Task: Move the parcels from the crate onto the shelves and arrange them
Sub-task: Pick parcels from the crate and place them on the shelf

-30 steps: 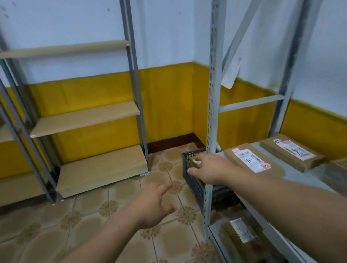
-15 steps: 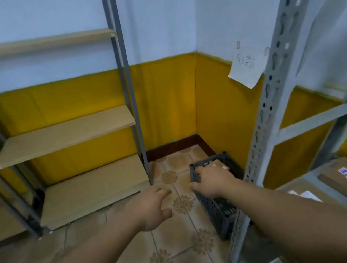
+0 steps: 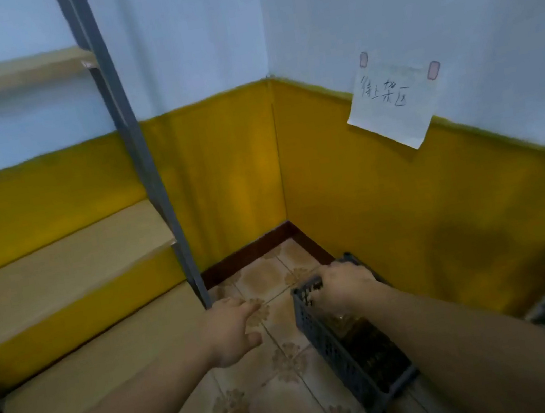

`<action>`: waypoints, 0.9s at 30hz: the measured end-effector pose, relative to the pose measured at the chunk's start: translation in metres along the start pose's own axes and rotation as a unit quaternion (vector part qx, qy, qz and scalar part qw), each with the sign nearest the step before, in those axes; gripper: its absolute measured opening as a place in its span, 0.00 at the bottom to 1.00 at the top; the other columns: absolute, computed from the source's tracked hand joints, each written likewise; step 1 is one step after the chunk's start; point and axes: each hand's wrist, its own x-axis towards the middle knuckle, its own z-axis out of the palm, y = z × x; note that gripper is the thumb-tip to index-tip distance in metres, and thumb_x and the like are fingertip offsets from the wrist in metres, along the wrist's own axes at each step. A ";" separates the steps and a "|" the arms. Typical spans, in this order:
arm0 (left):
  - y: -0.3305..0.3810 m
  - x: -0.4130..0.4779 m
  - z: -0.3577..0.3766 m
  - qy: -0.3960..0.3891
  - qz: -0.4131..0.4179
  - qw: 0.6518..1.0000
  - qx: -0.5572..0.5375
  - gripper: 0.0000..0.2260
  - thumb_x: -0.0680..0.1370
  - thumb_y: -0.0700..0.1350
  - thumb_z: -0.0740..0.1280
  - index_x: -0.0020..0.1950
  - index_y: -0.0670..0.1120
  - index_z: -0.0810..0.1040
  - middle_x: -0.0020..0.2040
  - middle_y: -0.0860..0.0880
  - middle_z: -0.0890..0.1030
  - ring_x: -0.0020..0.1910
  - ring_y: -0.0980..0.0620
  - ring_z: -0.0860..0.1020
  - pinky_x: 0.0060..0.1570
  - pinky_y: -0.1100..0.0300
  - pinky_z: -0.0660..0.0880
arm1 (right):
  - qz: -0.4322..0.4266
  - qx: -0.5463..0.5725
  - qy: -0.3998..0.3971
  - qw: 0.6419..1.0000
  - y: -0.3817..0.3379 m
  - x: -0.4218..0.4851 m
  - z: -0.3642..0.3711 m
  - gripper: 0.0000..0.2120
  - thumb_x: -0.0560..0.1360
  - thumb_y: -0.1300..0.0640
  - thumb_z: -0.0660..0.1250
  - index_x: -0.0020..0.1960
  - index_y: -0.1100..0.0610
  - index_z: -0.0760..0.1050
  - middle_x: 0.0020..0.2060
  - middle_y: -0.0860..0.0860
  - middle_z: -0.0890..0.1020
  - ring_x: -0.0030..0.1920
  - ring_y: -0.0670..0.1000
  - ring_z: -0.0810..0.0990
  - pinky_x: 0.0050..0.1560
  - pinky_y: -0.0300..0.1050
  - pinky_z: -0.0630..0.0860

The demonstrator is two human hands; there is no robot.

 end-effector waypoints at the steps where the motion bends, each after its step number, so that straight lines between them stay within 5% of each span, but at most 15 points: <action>1: -0.009 0.021 -0.004 -0.003 0.018 1.000 0.007 0.30 0.78 0.60 0.61 0.77 0.52 0.59 0.72 0.47 0.67 0.70 0.46 0.65 0.67 0.52 0.66 | 0.029 0.002 -0.004 1.000 0.001 0.014 0.000 0.23 0.80 0.40 0.58 0.70 0.51 0.69 0.65 0.54 0.74 0.56 0.56 0.75 0.55 0.52 0.77; 4: -0.032 0.078 -0.019 -0.027 0.074 0.997 0.016 0.30 0.79 0.59 0.61 0.78 0.52 0.58 0.75 0.49 0.64 0.72 0.47 0.63 0.69 0.51 0.66 | 0.113 0.011 -0.027 0.993 0.006 0.049 0.001 0.26 0.82 0.41 0.56 0.74 0.55 0.65 0.70 0.55 0.71 0.67 0.59 0.71 0.62 0.56 0.72; 12: -0.034 0.197 -0.051 -0.138 0.216 0.965 0.062 0.24 0.81 0.55 0.59 0.74 0.46 0.64 0.66 0.47 0.72 0.64 0.48 0.70 0.62 0.56 0.69 | 0.218 0.061 -0.052 0.973 0.031 0.080 0.002 0.25 0.82 0.40 0.56 0.72 0.54 0.65 0.66 0.57 0.72 0.65 0.60 0.71 0.63 0.56 0.69; 15: -0.020 0.245 -0.052 -0.137 0.262 0.953 0.062 0.30 0.76 0.64 0.57 0.75 0.51 0.63 0.69 0.50 0.70 0.66 0.50 0.69 0.65 0.53 0.67 | 0.245 0.070 -0.050 0.966 0.054 0.098 0.001 0.26 0.82 0.40 0.55 0.74 0.53 0.64 0.68 0.57 0.71 0.67 0.60 0.70 0.66 0.56 0.67; 17: -0.013 0.281 -0.045 -0.161 0.267 0.949 0.053 0.33 0.73 0.68 0.55 0.75 0.55 0.61 0.70 0.52 0.70 0.65 0.52 0.70 0.63 0.54 0.70 | 0.256 0.089 -0.053 0.961 0.071 0.115 0.001 0.26 0.82 0.40 0.55 0.75 0.54 0.63 0.70 0.57 0.70 0.69 0.60 0.68 0.68 0.56 0.66; 23: 0.009 0.368 -0.035 -0.181 0.258 0.949 0.015 0.20 0.78 0.55 0.64 0.70 0.57 0.69 0.59 0.55 0.78 0.51 0.58 0.76 0.43 0.66 0.70 | 0.276 0.122 -0.059 0.952 0.123 0.176 0.014 0.28 0.83 0.41 0.54 0.78 0.55 0.58 0.74 0.58 0.64 0.74 0.61 0.61 0.72 0.58 0.62; 27: 0.019 0.427 -0.010 -0.199 0.252 0.947 0.009 0.16 0.78 0.55 0.64 0.66 0.56 0.72 0.58 0.55 0.79 0.51 0.56 0.76 0.46 0.62 0.71 | 0.292 0.153 -0.084 0.940 0.148 0.215 0.047 0.31 0.82 0.40 0.53 0.79 0.55 0.55 0.76 0.58 0.62 0.76 0.60 0.58 0.73 0.58 0.59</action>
